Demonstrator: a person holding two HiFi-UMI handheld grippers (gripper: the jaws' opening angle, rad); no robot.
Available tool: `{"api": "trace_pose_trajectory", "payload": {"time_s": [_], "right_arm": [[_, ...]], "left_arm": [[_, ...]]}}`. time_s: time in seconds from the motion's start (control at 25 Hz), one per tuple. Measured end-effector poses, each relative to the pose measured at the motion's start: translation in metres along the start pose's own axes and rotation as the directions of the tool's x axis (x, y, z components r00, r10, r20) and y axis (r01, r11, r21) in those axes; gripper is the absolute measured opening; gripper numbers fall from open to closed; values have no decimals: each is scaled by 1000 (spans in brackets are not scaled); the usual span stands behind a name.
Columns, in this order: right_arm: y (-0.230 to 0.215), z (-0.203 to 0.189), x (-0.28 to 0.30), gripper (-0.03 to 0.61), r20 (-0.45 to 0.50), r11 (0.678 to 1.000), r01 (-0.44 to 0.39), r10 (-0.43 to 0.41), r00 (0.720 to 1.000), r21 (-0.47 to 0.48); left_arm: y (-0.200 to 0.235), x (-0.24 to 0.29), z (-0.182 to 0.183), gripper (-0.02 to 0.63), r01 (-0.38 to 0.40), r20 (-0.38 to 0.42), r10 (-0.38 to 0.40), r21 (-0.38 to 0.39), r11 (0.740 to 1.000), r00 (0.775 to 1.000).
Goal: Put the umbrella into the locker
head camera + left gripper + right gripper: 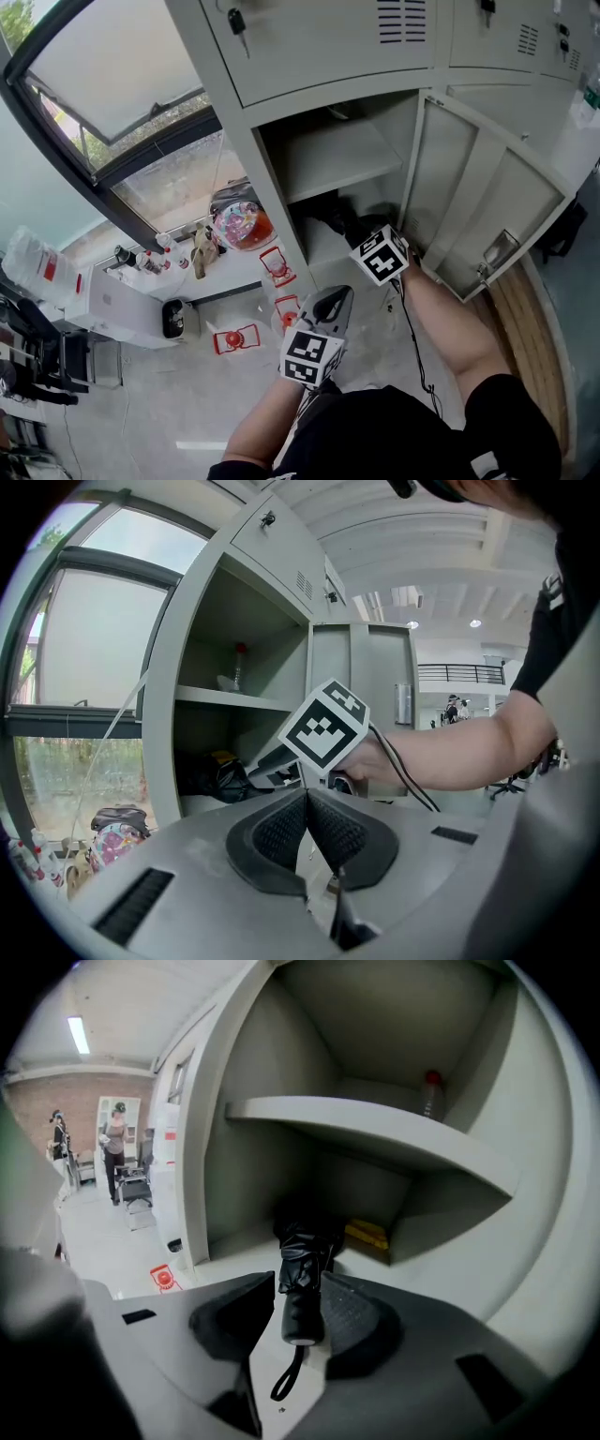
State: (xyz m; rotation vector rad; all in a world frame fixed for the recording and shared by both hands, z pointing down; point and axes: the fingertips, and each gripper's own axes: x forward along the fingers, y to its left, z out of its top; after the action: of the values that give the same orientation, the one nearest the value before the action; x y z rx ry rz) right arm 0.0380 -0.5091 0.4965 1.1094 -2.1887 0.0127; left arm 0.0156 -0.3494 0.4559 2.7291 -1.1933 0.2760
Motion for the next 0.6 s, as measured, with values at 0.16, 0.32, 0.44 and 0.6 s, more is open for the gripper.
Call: {"api": "trace_pose_trajectory", "payload": {"time_s": [0.16, 0.32, 0.44, 0.6], "right_arm": [[5, 4, -22, 128, 59, 1000, 8, -9, 998, 15], [12, 0, -42, 54, 94, 999, 12, -15, 996, 30], [21, -5, -55, 54, 108, 999, -2, -2, 994, 33], [32, -8, -74, 54, 132, 999, -21, 15, 991, 47]], "left_arm": [[-16, -5, 0, 15, -10, 3, 10, 1, 1000, 1000], [-33, -11, -3, 15, -25, 5, 25, -5, 1000, 1000], [-44, -18, -5, 15, -37, 2, 37, -12, 999, 999], [-56, -27, -8, 15, -53, -5, 53, -17, 998, 999]]}}
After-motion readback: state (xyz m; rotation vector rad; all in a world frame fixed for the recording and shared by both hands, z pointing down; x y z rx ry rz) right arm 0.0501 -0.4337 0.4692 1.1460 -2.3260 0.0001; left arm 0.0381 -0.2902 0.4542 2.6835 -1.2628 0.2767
